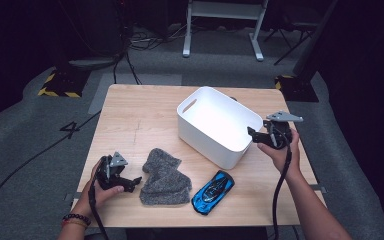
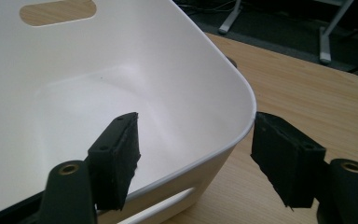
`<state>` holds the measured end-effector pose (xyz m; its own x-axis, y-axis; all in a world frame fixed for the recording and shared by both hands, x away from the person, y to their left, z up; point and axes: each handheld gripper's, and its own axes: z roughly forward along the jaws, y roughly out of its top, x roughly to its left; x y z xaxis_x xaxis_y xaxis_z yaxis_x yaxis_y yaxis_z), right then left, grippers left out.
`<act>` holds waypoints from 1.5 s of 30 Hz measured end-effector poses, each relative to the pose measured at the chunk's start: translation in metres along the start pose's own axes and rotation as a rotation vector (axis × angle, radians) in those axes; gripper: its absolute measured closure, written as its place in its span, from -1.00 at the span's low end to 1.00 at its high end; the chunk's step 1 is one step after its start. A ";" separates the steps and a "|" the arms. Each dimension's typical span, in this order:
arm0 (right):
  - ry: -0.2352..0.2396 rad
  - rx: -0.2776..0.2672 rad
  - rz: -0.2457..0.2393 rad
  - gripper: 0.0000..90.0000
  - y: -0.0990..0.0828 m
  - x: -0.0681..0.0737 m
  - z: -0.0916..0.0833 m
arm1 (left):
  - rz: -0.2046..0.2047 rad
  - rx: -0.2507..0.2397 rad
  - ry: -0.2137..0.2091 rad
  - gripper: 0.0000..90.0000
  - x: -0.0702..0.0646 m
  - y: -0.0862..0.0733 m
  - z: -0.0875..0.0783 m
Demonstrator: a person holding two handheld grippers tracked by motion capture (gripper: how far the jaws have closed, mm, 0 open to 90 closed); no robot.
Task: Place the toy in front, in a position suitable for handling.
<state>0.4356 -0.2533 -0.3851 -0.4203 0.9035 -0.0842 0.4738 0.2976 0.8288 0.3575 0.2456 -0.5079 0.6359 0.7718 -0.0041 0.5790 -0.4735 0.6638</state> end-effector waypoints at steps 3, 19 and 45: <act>-0.006 0.044 0.018 -0.08 0.004 -0.006 0.011 | 0.000 0.000 0.000 -1.00 0.000 0.000 0.000; 0.045 0.104 -0.012 0.76 0.029 -0.048 0.051 | 0.001 -0.003 -0.003 -1.00 -0.001 0.001 0.001; 0.117 0.107 0.013 -0.35 0.008 -0.024 0.009 | 0.054 -0.002 -0.060 -0.99 -0.020 0.007 0.007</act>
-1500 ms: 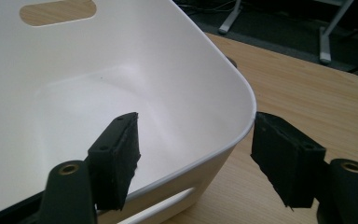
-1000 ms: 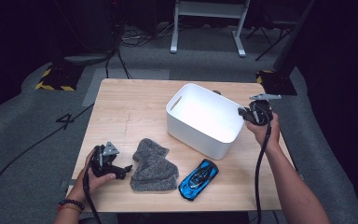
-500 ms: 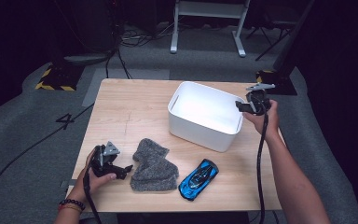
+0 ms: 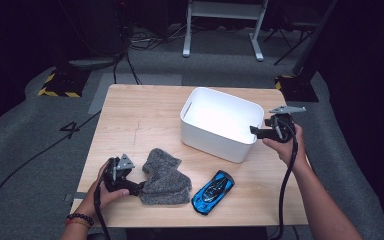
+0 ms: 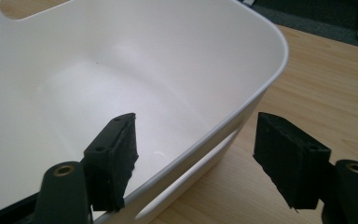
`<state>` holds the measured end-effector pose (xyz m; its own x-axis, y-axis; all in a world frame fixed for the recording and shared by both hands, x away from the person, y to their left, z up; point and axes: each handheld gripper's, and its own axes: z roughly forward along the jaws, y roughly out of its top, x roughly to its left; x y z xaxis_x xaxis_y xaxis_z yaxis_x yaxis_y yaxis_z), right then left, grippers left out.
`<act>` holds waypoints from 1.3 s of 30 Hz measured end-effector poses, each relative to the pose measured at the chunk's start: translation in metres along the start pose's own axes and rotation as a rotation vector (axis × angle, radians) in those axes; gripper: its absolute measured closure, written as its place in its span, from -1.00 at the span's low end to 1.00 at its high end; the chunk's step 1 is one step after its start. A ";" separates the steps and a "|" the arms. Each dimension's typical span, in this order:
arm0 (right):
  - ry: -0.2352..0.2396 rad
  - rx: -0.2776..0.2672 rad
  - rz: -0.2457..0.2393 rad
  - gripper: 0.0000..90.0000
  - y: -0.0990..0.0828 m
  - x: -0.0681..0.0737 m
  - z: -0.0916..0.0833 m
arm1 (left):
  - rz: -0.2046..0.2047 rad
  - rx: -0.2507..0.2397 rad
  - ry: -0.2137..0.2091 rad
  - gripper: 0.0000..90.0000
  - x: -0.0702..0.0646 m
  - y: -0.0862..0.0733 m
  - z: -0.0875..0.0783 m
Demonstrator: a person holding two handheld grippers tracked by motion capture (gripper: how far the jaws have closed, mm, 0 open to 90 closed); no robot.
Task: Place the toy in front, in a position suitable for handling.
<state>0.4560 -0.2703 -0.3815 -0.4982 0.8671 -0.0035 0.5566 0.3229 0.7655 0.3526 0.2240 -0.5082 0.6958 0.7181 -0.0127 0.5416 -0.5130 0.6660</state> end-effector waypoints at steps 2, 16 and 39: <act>0.019 0.019 -0.010 -0.35 -0.002 0.007 0.000 | 0.010 0.000 -0.008 -1.00 -0.002 0.003 0.003; -0.062 0.048 0.023 -0.15 0.004 -0.004 0.023 | 0.040 0.003 -0.035 -1.00 -0.012 0.013 0.011; -0.174 -0.006 0.027 0.63 0.043 -0.037 0.061 | 0.039 0.002 -0.034 -1.00 -0.012 0.015 0.014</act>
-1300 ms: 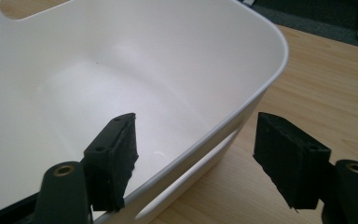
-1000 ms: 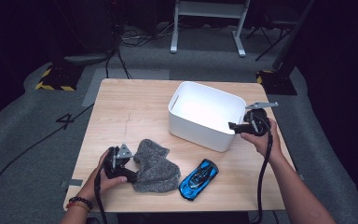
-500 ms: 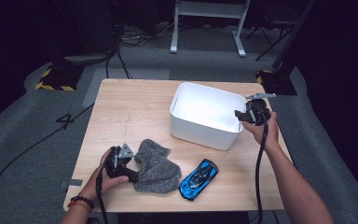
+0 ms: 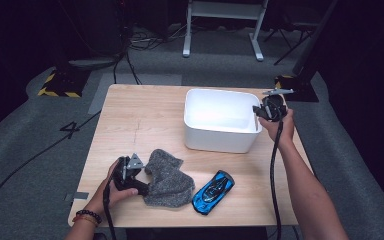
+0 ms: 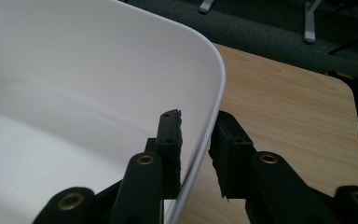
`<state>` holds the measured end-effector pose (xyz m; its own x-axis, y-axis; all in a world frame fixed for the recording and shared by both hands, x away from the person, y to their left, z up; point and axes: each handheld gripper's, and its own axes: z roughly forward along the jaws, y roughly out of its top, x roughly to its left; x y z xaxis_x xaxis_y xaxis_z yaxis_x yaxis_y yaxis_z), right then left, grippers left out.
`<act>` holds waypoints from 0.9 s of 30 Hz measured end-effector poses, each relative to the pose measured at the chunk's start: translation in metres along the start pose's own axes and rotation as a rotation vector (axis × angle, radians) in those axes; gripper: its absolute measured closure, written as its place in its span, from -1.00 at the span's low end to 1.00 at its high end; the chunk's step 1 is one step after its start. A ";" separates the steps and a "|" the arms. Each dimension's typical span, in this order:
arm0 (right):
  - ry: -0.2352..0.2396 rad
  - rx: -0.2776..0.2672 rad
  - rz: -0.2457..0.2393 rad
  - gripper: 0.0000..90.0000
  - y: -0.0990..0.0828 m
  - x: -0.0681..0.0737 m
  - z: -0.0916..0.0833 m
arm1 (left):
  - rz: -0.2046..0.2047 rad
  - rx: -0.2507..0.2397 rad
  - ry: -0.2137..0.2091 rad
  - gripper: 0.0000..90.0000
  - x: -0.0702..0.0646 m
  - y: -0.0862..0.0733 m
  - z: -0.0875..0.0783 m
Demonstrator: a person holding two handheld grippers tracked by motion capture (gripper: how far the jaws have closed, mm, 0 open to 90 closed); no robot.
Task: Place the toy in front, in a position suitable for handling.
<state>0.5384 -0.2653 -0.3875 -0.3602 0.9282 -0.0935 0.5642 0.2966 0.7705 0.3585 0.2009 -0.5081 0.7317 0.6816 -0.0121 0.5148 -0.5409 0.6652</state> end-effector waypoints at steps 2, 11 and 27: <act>0.001 -0.001 0.010 0.63 0.003 -0.003 0.004 | 0.000 0.000 -0.001 -1.00 0.000 0.000 0.000; 0.041 -0.052 0.036 0.40 0.007 -0.012 0.003 | 0.004 0.001 -0.001 -1.00 0.000 0.000 0.000; 0.189 -0.208 -0.113 -0.31 -0.029 -0.015 -0.099 | -0.007 0.007 0.007 -0.99 -0.002 -0.003 -0.004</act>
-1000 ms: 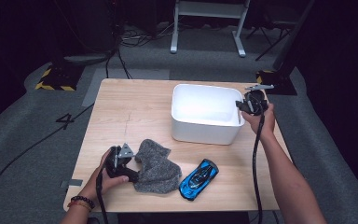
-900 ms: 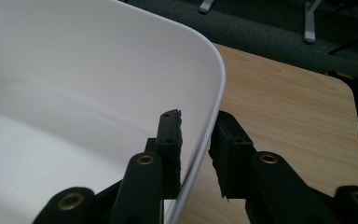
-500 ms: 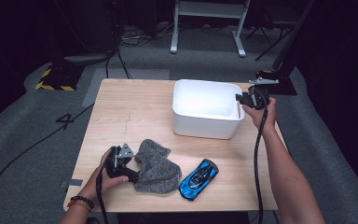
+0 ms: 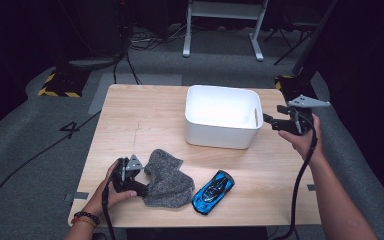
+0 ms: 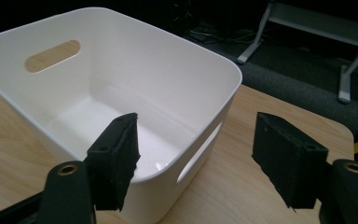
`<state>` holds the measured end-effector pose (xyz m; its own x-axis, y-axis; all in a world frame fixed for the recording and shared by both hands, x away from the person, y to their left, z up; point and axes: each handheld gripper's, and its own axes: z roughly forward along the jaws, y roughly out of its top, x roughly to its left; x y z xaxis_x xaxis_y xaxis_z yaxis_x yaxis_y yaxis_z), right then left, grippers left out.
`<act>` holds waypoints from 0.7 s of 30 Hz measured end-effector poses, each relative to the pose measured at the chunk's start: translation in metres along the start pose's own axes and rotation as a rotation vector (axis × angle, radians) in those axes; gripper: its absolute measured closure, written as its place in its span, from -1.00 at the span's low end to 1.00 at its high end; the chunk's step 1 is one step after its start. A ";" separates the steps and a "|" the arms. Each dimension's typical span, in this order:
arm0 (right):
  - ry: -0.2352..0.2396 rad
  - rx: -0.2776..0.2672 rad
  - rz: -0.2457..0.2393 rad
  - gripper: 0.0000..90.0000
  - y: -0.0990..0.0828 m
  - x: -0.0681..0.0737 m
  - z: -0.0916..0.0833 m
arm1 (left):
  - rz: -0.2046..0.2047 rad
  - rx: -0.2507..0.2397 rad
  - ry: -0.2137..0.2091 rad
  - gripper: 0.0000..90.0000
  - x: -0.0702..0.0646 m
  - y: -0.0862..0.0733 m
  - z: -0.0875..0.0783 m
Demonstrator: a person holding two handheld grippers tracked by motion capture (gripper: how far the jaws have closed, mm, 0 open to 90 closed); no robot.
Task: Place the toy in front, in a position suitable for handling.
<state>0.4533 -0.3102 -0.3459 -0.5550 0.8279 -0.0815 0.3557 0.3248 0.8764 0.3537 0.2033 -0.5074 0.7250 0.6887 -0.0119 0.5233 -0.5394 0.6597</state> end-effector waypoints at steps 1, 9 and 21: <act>0.003 -0.011 -0.005 -0.32 -0.003 0.002 -0.006 | 0.003 0.009 0.004 -0.99 0.000 0.000 -0.001; 0.090 -0.026 -0.050 -0.39 -0.041 0.019 -0.037 | 0.001 0.025 0.005 -0.67 -0.001 0.001 -0.010; 0.216 0.129 -0.111 -0.47 -0.108 0.051 -0.012 | 0.056 -0.032 -0.021 -0.63 -0.013 0.007 -0.028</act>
<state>0.3771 -0.3089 -0.4392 -0.7388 0.6713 -0.0585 0.3688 0.4755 0.7987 0.3352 0.2041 -0.4815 0.7618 0.6477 0.0102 0.4676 -0.5607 0.6834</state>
